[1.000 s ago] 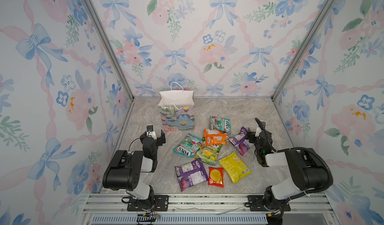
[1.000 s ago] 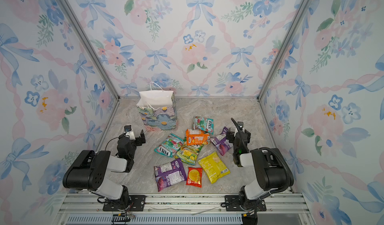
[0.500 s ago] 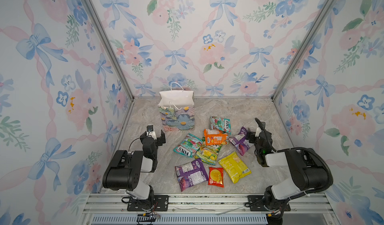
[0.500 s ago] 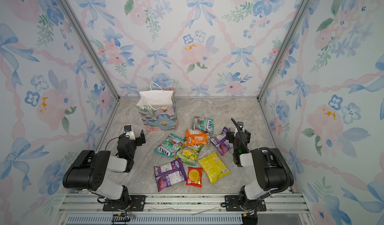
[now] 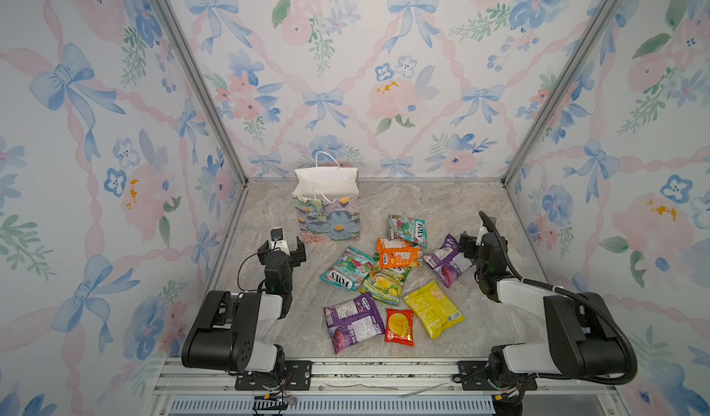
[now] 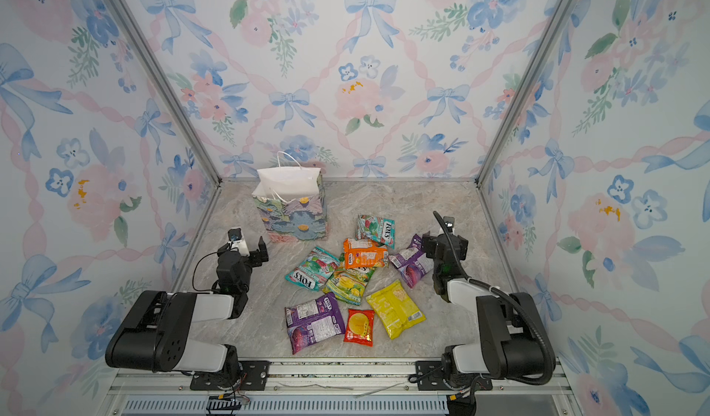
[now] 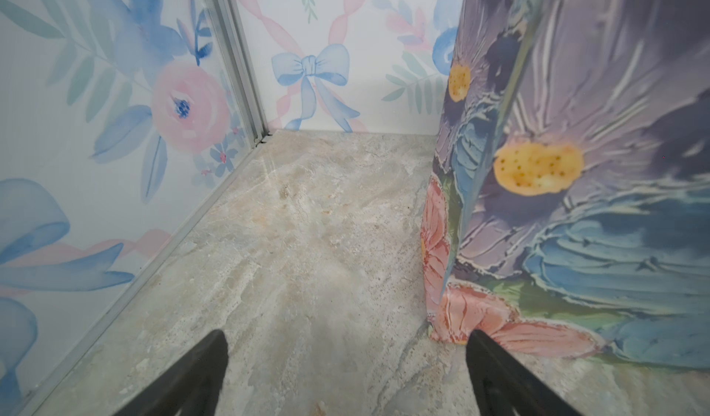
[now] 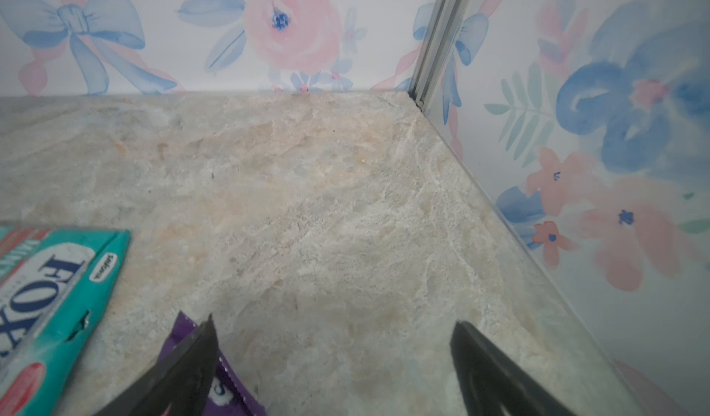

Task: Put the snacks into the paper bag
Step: 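Move the left gripper to the bag's rim while the right gripper approaches the candy packets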

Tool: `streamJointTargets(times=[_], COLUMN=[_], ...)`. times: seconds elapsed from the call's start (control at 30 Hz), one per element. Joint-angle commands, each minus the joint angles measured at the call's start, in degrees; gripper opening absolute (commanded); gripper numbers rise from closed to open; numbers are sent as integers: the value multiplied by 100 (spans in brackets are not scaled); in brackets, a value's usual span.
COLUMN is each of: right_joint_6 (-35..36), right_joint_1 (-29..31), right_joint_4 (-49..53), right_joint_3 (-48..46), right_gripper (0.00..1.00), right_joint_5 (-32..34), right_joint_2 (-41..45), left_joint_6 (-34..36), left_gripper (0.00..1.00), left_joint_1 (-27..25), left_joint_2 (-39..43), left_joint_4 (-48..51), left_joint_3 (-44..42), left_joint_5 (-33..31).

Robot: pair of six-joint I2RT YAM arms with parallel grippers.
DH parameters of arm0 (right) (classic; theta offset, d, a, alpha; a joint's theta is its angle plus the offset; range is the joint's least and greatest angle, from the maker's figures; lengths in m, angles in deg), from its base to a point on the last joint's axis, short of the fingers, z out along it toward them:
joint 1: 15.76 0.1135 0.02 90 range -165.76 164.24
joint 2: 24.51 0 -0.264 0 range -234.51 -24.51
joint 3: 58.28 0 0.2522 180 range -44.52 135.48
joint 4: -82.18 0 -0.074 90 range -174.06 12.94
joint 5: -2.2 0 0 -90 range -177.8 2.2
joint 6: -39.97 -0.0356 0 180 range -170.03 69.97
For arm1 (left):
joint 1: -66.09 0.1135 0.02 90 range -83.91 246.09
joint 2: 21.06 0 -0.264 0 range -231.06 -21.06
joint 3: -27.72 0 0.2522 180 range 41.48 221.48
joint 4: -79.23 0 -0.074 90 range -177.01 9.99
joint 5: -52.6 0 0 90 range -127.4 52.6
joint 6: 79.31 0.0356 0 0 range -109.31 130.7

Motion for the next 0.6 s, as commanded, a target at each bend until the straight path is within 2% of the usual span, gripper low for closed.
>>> streamJointTargets(times=[0.0, 0.1, 0.17, 0.23, 0.3, 0.43, 0.57], right_joint_6=[-1060, -2007, -1986, -2062, -2066, -1980, -1843], right_joint_1=[96, -17, -262, -312, -269, -214, -88], right_joint_4=[2402, 3018, 2716, 2487, 2692, 3630, 4153], right_joint_3=[1118, 1428, 1277, 1183, 1347, 1968, 2334], right_gripper=[97, 97, 97, 97, 97, 97, 96], right_joint_5=[266, 164, -662, -1009, -1151, -1388, -1717], right_joint_2=[633, 896, 1030, 1103, 1058, 741, 469], left_joint_6=[-714, -1094, -1602, -2584, -2924, -2821, -2506], left_gripper=[98, 98, 98, 98, 98, 98, 95], left_joint_1=[-41, -103, -102, -87, -26, 411, 763], left_joint_2=[654, 1400, 2065, 2633, 3179, 3879, 3550], left_joint_4=[1407, 2088, 2406, 2819, 3081, 3794, 5199], left_joint_3=[321, 317, 254, 218, 209, 694, 2042], left_joint_5=[-675, -830, -1018, -1521, -1581, -719, 259])
